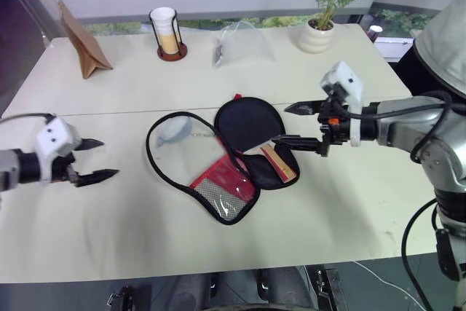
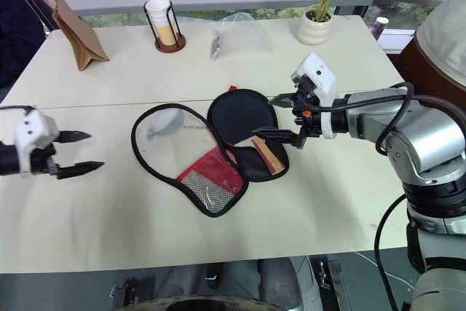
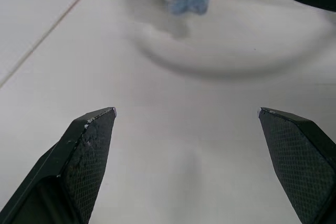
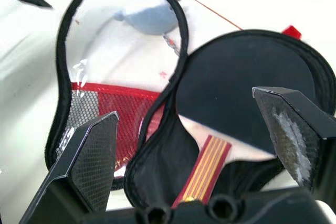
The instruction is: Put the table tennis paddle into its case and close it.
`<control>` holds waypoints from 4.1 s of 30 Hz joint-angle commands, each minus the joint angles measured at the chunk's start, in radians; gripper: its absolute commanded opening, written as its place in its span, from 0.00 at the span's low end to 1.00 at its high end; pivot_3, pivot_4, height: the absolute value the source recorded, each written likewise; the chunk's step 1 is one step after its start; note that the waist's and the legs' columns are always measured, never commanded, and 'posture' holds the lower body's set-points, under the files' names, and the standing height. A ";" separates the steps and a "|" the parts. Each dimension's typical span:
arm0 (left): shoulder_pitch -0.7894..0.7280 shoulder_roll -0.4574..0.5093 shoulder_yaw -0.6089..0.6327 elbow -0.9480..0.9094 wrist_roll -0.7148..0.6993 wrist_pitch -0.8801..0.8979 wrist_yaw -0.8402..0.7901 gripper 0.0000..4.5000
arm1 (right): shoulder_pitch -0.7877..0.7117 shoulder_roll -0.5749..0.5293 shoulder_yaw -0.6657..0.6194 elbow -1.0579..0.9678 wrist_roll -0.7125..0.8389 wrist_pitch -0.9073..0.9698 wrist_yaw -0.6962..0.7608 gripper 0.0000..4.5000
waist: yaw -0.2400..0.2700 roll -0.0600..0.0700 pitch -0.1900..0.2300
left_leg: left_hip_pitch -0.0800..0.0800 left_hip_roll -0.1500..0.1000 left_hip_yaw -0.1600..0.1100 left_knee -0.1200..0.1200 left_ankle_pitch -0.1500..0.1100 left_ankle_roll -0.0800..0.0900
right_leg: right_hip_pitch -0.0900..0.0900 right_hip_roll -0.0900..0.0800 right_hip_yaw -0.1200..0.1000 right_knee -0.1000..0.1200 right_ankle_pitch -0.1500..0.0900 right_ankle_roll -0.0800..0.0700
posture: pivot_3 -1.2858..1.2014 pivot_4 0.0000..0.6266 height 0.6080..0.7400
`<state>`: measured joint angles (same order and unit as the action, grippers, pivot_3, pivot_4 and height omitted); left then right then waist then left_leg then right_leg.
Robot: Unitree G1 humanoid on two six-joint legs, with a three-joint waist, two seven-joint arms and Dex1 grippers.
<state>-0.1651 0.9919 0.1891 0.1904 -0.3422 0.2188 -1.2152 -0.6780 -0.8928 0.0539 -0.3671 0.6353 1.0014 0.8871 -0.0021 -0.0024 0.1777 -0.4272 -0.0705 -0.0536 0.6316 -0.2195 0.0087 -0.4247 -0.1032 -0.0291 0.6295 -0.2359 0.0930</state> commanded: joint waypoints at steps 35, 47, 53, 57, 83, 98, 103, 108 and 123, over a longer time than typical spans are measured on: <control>-0.896 -0.803 -0.356 0.817 0.260 -0.347 0.042 1.00 | 0.100 -0.028 -0.206 -0.014 0.087 0.220 -0.162 0.99 | 0.013 -0.004 0.001 | -0.002 0.001 0.000 0.016 -0.006 0.011 | 0.006 0.005 -0.001 0.002 0.005 0.008 | 0.52 0.24 0.95; -0.595 -0.404 -0.184 -0.114 -0.096 0.225 -0.131 1.00 | 0.046 0.029 0.032 0.298 -0.010 0.160 -0.052 0.99 | -0.001 -0.002 0.001 | -0.007 0.000 0.000 0.016 -0.006 0.010 | 0.001 0.003 0.001 0.001 0.005 0.007 | 0.52 0.24 0.95; -0.386 -0.252 -0.099 -0.404 -0.223 0.410 -0.082 1.00 | 0.039 0.062 0.084 0.439 -0.060 0.086 0.036 0.99 | -0.002 -0.002 0.001 | -0.007 -0.001 0.000 0.017 -0.005 0.009 | 0.002 0.003 0.001 0.001 0.005 0.007 | 0.52 0.24 0.95; -0.324 -0.198 -0.056 -0.481 -0.273 0.456 -0.039 1.00 | 0.029 0.085 0.094 0.490 -0.068 0.060 0.097 0.99 | -0.006 -0.002 0.001 | -0.007 -0.001 -0.001 0.017 -0.005 0.008 | 0.001 0.005 0.001 0.002 0.005 0.007 | 0.52 0.24 0.95; -0.286 -0.192 -0.062 -0.574 -0.329 0.445 0.113 1.00 | 0.204 0.225 0.049 0.322 -0.028 0.381 0.033 0.00 | -0.004 -0.002 0.000 | -0.005 -0.001 -0.001 0.016 -0.005 0.008 | 0.002 0.005 0.001 0.002 0.005 0.007 | 0.52 0.24 0.95; -0.284 -0.193 -0.101 -0.560 -0.311 0.412 0.108 1.00 | 0.483 0.241 -0.205 -0.128 0.187 0.613 -0.193 0.00 | 0.015 -0.003 -0.001 | -0.005 -0.001 -0.002 0.016 -0.005 0.008 | 0.004 0.004 0.001 0.000 0.003 0.004 | 0.52 0.24 0.95; -0.290 -0.198 -0.121 -0.545 -0.298 0.393 0.100 1.00 | 0.454 0.249 -0.230 -0.137 0.205 0.613 -0.236 0.07 | 0.015 -0.003 -0.001 | -0.005 0.000 -0.002 0.016 -0.005 0.008 | 0.004 0.004 0.001 0.000 0.002 0.003 | 0.52 0.24 0.95; -0.281 -0.188 -0.132 -0.528 -0.284 0.373 0.089 1.00 | 0.419 0.197 -0.262 -0.123 0.218 0.592 -0.215 0.55 | 0.015 -0.002 -0.001 | -0.005 0.000 -0.002 0.016 -0.005 0.008 | 0.004 0.004 0.001 0.000 0.002 0.003 | 0.52 0.24 0.95; -0.332 -0.175 -0.167 -0.290 -0.090 0.169 0.060 1.00 | 0.075 0.092 0.024 0.020 -0.051 -0.069 -0.036 0.99 | 0.006 -0.003 0.000 | -0.005 0.001 0.000 0.016 -0.005 0.008 | 0.003 0.005 0.000 0.000 0.004 0.006 | 0.52 0.24 0.95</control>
<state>-0.4818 0.8047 0.0184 -0.1138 -0.4583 0.4300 -1.1497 -0.5786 -0.8343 0.0283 -0.3455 0.6197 1.0233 0.8334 0.0040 -0.0049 0.1777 -0.4324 -0.0691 -0.0539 0.6472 -0.2244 0.0168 -0.4220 -0.0979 -0.0290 0.6295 -0.2316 0.0998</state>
